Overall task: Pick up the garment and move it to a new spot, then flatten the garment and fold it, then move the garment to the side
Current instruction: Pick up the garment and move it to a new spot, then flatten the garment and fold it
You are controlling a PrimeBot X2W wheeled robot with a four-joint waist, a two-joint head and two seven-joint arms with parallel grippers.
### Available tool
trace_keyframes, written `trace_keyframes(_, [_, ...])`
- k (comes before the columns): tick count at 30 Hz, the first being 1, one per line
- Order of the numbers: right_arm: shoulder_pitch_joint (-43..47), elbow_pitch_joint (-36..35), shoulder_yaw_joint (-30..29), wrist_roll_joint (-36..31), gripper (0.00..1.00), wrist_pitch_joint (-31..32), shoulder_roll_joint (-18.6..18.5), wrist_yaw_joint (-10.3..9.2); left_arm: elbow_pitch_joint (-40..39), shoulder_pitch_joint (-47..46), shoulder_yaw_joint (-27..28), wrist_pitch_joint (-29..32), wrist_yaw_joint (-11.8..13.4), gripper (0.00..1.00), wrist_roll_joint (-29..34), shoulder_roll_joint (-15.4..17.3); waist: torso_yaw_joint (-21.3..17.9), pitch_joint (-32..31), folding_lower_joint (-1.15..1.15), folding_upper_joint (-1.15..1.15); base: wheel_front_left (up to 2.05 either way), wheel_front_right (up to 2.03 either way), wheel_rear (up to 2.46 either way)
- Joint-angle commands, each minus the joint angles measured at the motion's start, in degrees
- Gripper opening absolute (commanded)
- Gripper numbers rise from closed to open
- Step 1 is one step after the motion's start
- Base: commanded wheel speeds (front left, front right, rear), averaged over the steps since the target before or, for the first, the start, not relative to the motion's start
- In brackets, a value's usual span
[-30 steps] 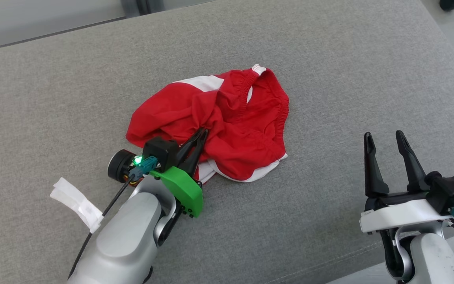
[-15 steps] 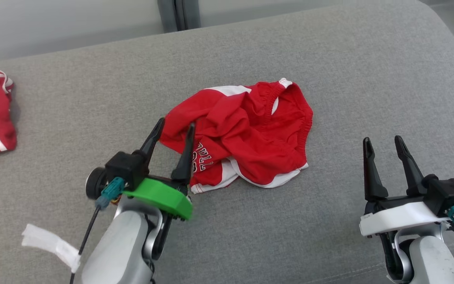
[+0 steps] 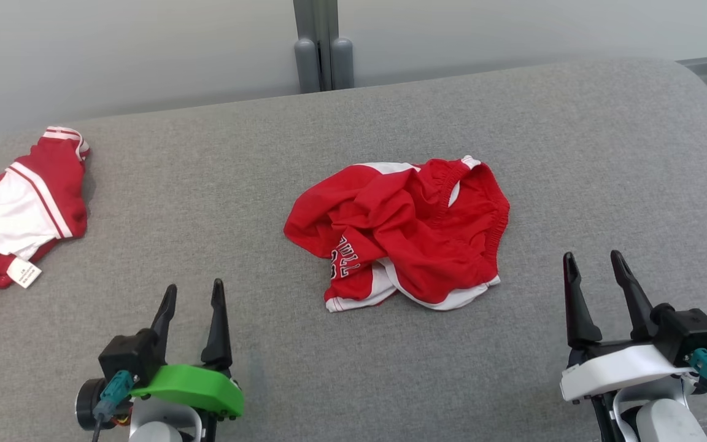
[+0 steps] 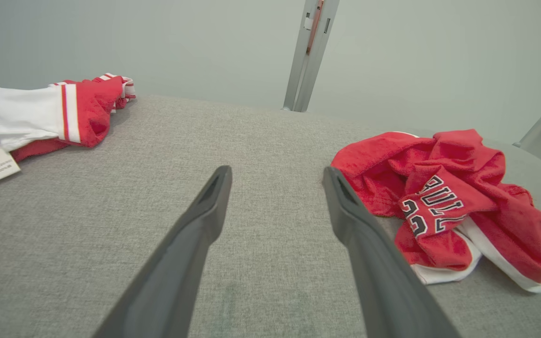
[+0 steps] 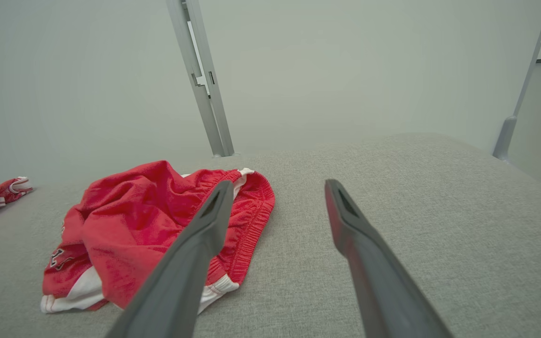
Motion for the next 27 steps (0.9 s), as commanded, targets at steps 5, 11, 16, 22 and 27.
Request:
trace_keyframes(5, [1.8, 0.7, 0.8, 0.5, 1.00, -0.2, -0.1, 0.01, -0.9, 3.2, 2.8, 0.0, 0.0, 1.00, 2.0, -0.2, 0.6, -1.9, 0.00, 0.00, 0.00, 0.00, 0.00])
trace_keyframes(11, [2.2, 1.1, 1.3, -0.1, 1.00, -0.2, -0.1, 0.01, -1.4, 4.3, 2.8, 0.0, 0.2, 1.00, 2.2, -0.3, 0.7, -2.7, 0.00, 0.00, 0.00, 0.00, 0.00])
trace_keyframes(16, [2.5, 1.2, 1.6, -0.5, 1.00, -0.2, -0.1, 0.01, -1.8, 4.5, 2.1, 0.0, 0.5, 1.00, 2.0, -0.3, 0.7, -2.6, 0.00, 0.00, 0.00, 0.00, 0.00])
trace_keyframes(22, [2.2, 1.4, 1.8, -0.7, 1.00, -0.2, -0.1, 0.01, -1.5, 3.8, 0.5, 0.0, 0.1, 1.00, 2.1, -0.3, 0.6, -1.9, 0.00, 0.00, 0.00, 0.00, 0.00])
trace_keyframes(27, [1.2, 1.3, 2.6, -0.7, 1.00, -0.2, -0.1, 0.01, 2.0, 1.8, -3.5, 0.0, -1.1, 1.00, 1.8, -0.3, -0.4, -0.5, 0.00, 0.00, 0.00, 0.00, 0.00])
